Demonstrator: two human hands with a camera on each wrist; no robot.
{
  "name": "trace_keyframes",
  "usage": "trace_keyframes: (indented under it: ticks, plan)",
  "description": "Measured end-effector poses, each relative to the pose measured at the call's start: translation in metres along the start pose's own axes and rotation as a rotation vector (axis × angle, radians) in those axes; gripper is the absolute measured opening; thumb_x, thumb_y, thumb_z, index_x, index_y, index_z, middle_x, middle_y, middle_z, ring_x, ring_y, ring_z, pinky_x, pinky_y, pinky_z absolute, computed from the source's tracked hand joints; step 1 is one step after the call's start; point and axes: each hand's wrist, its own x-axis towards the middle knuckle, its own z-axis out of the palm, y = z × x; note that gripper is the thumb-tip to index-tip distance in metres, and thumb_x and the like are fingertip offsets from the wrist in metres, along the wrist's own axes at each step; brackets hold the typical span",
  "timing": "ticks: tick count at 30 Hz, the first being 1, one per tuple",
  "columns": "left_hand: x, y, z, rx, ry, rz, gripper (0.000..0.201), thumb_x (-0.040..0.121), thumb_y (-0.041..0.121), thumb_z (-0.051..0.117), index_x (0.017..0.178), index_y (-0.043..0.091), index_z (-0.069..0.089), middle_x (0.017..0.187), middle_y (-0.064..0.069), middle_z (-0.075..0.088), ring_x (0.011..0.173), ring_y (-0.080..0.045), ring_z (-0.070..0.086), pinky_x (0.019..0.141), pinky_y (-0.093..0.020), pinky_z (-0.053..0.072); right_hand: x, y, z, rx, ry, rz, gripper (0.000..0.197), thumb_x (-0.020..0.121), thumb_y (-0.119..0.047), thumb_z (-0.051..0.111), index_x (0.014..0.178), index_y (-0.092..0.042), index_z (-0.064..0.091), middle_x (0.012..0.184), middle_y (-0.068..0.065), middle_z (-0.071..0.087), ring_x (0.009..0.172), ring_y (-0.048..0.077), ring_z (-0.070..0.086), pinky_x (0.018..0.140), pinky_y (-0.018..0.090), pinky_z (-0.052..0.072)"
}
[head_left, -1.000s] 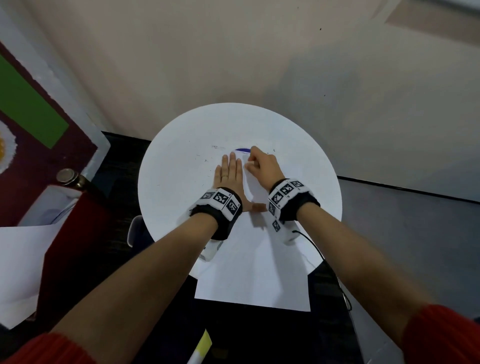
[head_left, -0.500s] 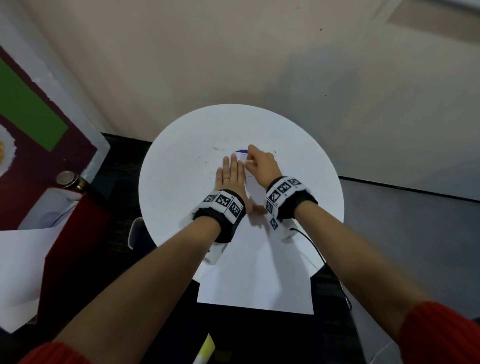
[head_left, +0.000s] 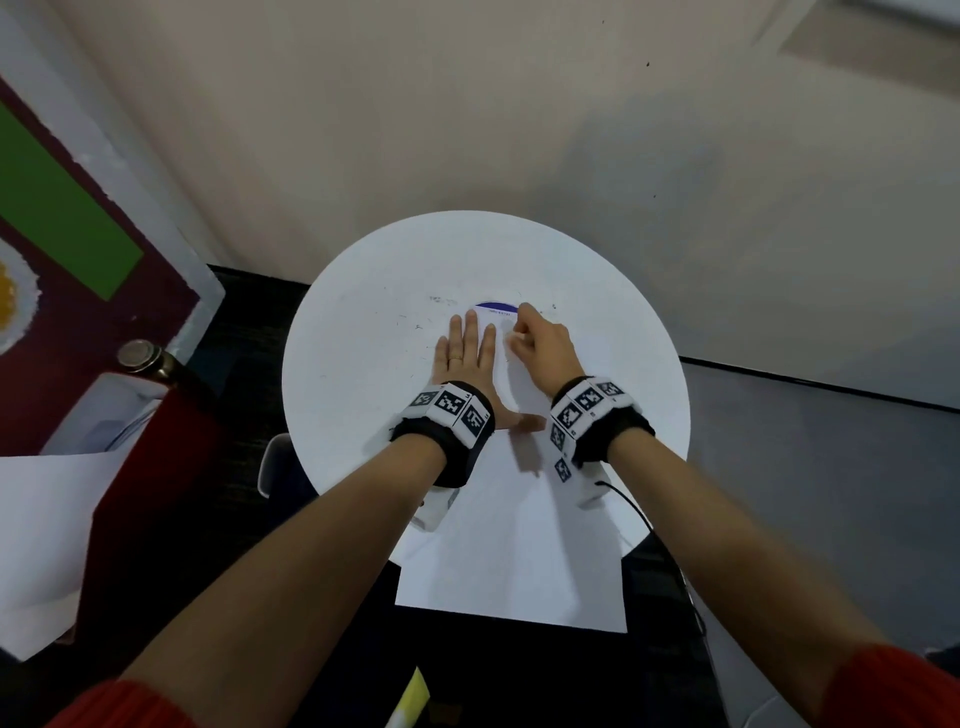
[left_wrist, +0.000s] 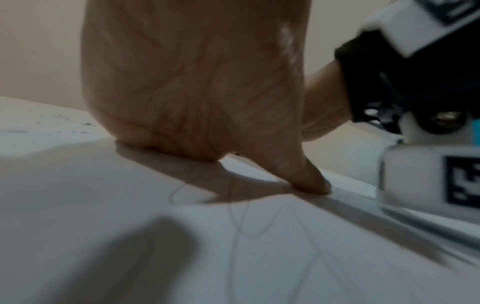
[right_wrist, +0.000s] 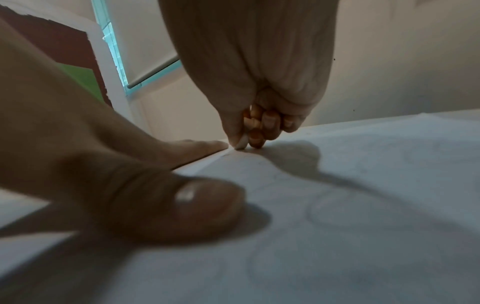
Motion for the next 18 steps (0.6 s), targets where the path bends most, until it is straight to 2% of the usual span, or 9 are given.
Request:
trace_keyframes:
  ticks: [4, 8, 11, 14, 18]
  plan:
    - [0.000, -0.001, 0.004, -0.008, 0.020, 0.009, 0.143, 0.056, 0.093, 0.049, 0.149, 0.011, -0.023, 0.151, -0.014, -0.036, 0.140, -0.030, -0.032, 0.115, -0.045, -0.014, -0.028, 0.013, 0.000, -0.006, -0.024, -0.010, 0.018, 0.088, -0.002, 0.046, 0.076, -0.010, 0.035, 0.063, 0.004, 0.037, 0.061, 0.017, 0.029, 0.056, 0.030, 0.028]
    - [0.002, 0.000, 0.002, 0.005, 0.010, 0.007, 0.139, 0.061, 0.089, 0.051, 0.149, 0.011, -0.024, 0.152, -0.014, -0.036, 0.141, -0.031, -0.031, 0.117, -0.046, -0.013, -0.003, 0.003, -0.002, -0.044, 0.002, 0.008, 0.017, 0.086, 0.001, 0.046, 0.078, -0.011, 0.037, 0.065, 0.005, 0.043, 0.063, 0.020, 0.036, 0.060, 0.030, 0.033]
    - [0.000, 0.001, -0.001, 0.021, -0.002, -0.002, 0.133, 0.067, 0.082, 0.053, 0.149, 0.011, -0.023, 0.152, -0.015, -0.035, 0.141, -0.032, -0.031, 0.117, -0.047, -0.012, 0.013, -0.004, -0.002, -0.016, 0.031, 0.042, 0.015, 0.085, 0.002, 0.044, 0.079, -0.010, 0.038, 0.061, -0.001, 0.037, 0.064, 0.020, 0.034, 0.059, 0.029, 0.031]
    - [0.000, 0.000, 0.000, 0.006, -0.001, -0.002, 0.136, 0.064, 0.086, 0.052, 0.148, 0.011, -0.024, 0.152, -0.014, -0.036, 0.141, -0.030, -0.031, 0.117, -0.046, -0.014, -0.007, 0.002, 0.002, 0.021, 0.041, 0.049, 0.016, 0.085, 0.002, 0.041, 0.076, -0.010, 0.035, 0.064, 0.001, 0.035, 0.062, 0.015, 0.028, 0.057, 0.028, 0.028]
    - [-0.001, 0.001, 0.002, 0.009, 0.012, 0.004, 0.139, 0.060, 0.089, 0.051, 0.148, 0.011, -0.024, 0.151, -0.014, -0.036, 0.141, -0.031, -0.031, 0.116, -0.046, -0.013, -0.014, 0.006, 0.001, -0.025, 0.032, 0.033, 0.017, 0.086, 0.001, 0.042, 0.077, -0.011, 0.034, 0.063, 0.002, 0.036, 0.061, 0.017, 0.028, 0.058, 0.029, 0.029]
